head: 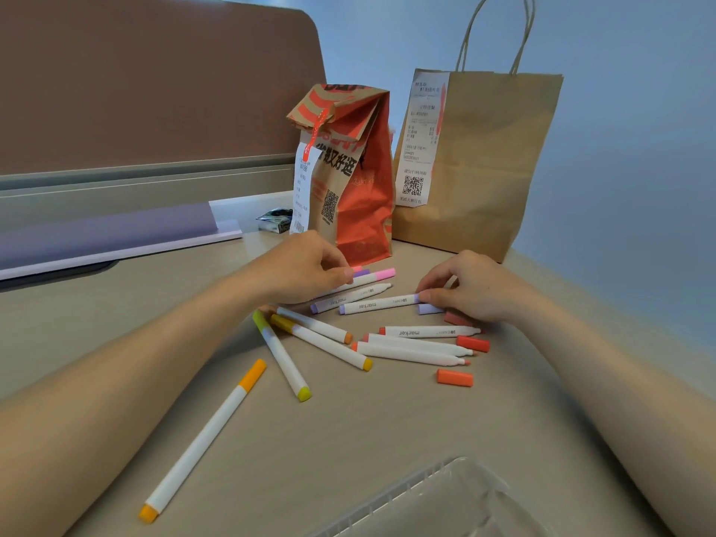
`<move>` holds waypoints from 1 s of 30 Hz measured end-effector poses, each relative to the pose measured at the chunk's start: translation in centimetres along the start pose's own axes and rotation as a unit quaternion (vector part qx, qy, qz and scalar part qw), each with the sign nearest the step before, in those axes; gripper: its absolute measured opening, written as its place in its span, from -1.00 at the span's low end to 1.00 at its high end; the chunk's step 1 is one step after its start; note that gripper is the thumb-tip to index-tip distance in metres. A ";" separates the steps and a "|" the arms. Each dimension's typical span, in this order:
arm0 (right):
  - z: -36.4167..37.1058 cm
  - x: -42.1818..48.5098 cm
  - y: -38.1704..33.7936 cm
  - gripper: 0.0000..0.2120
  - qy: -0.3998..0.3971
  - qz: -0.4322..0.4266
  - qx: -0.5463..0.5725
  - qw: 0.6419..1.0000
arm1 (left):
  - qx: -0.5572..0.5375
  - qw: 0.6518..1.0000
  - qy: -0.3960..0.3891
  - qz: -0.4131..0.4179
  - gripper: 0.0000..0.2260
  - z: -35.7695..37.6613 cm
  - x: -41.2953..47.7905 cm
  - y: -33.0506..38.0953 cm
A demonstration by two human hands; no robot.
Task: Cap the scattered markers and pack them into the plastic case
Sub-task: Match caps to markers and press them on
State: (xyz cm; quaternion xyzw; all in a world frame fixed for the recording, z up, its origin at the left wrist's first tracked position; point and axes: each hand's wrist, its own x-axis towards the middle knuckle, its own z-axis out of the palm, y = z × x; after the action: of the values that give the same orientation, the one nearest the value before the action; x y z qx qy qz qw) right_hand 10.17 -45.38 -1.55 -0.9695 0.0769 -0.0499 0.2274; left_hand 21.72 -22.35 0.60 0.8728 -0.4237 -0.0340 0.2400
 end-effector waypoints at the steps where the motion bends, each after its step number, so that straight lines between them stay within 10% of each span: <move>1: 0.0 -0.1 -0.2 -0.91 -0.004 0.001 0.005 1.000 | 0.011 1.000 -0.009 0.009 -0.83 0.2 -0.1 0.1; 13: 0.0 -0.6 -0.9 -0.92 -0.006 -0.019 -0.026 0.999 | 0.281 0.956 0.026 0.085 -0.77 3.0 -0.6 2.3; 30: -0.4 -1.1 -1.0 -0.85 0.131 -0.175 -0.060 0.974 | 0.099 0.990 0.010 0.099 -0.61 2.1 -1.0 3.1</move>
State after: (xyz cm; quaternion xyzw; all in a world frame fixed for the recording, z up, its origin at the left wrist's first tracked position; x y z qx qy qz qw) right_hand 9.16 -44.49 -0.84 -0.9649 -0.0623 -0.2104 0.1441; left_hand 18.29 -24.08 0.01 0.8464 -0.5067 0.0406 0.1589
